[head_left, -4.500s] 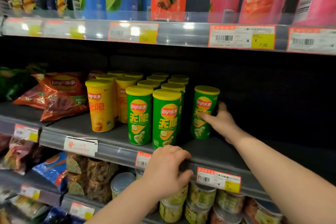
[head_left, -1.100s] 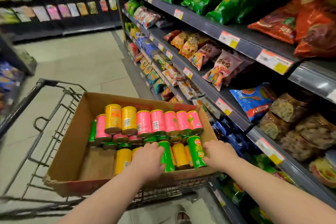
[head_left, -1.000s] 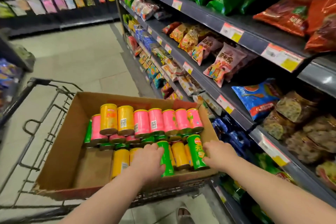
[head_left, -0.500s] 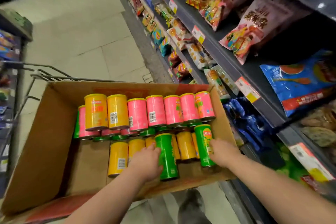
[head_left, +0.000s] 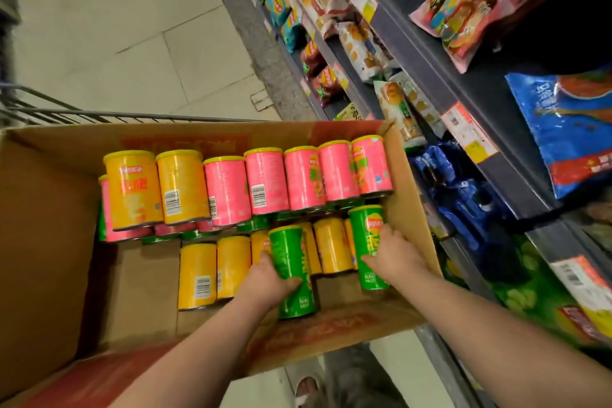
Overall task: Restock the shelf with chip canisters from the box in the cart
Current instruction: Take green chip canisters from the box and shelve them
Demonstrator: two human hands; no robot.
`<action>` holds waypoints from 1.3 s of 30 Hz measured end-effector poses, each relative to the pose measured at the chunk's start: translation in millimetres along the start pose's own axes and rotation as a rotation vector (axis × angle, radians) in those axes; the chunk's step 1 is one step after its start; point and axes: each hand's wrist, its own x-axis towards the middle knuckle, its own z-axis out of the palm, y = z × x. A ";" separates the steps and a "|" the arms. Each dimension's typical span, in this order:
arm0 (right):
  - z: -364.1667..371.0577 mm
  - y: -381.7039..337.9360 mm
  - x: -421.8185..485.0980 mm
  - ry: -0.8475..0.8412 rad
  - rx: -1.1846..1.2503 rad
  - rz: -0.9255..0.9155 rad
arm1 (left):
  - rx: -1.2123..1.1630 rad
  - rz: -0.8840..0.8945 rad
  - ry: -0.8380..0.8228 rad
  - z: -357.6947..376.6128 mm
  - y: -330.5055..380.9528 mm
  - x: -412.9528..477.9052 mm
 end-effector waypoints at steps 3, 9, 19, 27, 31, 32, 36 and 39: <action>2.5 -2.9 5.2 -0.026 0.004 0.027 | -0.066 -0.037 0.003 4.4 -0.1 5.2; 20.1 -1.4 13.8 -0.122 0.208 0.100 | -0.153 -0.106 0.021 14.5 7.1 6.2; 23.6 4.4 4.0 -0.176 0.613 0.171 | -0.468 -0.151 0.032 19.2 6.4 6.9; 2.5 -5.9 -33.3 -0.220 0.781 0.147 | -0.686 -0.112 0.015 3.3 7.9 -20.4; -3.2 -12.9 -57.0 -0.194 0.815 0.105 | -0.779 -0.045 0.001 -4.9 8.1 -45.3; -3.7 -14.5 -63.7 -0.182 0.825 0.095 | -0.800 -0.025 0.000 -7.5 7.5 -52.6; -6.5 -19.5 -95.2 -0.119 0.846 0.055 | -0.875 0.094 0.013 -17.8 2.0 -83.1; -10.4 -22.9 -121.2 -0.069 0.880 0.030 | -0.935 0.171 0.002 -24.4 -2.6 -106.8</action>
